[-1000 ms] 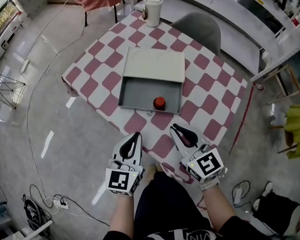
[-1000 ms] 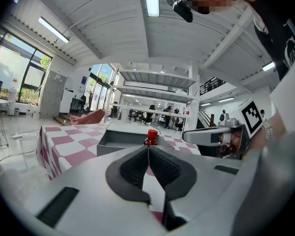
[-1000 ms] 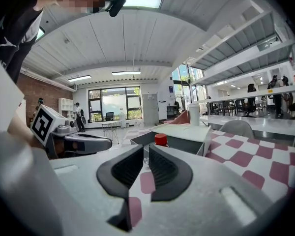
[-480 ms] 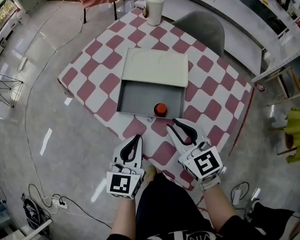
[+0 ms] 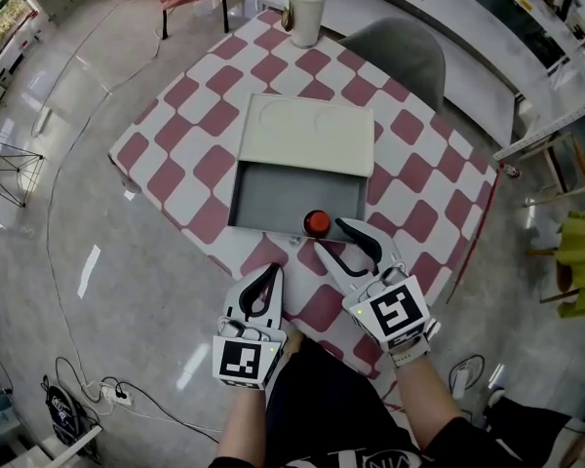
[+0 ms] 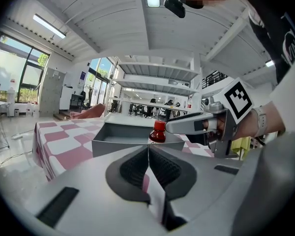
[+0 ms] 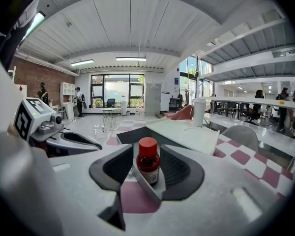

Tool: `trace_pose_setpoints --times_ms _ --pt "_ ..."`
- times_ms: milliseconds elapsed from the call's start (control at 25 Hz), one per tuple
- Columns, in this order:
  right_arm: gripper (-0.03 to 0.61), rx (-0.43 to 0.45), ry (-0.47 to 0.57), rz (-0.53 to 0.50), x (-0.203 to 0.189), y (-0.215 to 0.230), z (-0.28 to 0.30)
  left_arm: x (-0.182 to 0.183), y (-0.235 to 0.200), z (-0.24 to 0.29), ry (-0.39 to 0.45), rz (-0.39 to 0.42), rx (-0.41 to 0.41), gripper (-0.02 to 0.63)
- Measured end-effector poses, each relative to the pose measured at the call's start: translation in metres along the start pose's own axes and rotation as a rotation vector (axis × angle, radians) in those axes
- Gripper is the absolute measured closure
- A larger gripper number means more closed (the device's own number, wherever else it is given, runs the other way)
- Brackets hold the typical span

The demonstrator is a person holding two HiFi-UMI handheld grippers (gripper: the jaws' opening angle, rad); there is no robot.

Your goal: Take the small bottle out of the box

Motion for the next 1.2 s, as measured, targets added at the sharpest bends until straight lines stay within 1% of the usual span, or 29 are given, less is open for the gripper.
trace_pose_setpoints --times_ms 200,360,520,760,1200 --pt "0.416 0.012 -0.026 -0.031 0.003 0.002 0.013 0.004 -0.001 0.004 -0.009 0.035 -0.009 0.599" --pt "0.416 0.009 -0.052 -0.034 0.002 0.005 0.019 0.003 -0.002 0.01 -0.022 0.033 0.004 0.599" --pt "0.416 0.027 -0.083 -0.031 0.006 0.006 0.019 0.0 -0.003 0.012 -0.03 0.033 0.012 0.599" --pt "0.416 0.037 -0.168 -0.015 0.008 0.009 0.03 0.0 -0.002 0.014 -0.032 0.013 0.01 0.6" --pt "0.417 0.038 -0.167 -0.041 0.008 0.01 0.032 -0.001 -0.004 0.015 -0.031 0.003 0.011 0.599"
Point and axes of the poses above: the fingertips, and each gripper's own axes: z forward along the fingers, y to its right, x out of its top, the point moved 9 cm from there along -z, backward along the fingers, and after that the axes turned 3 degrees about x, right-handed, at the moved point
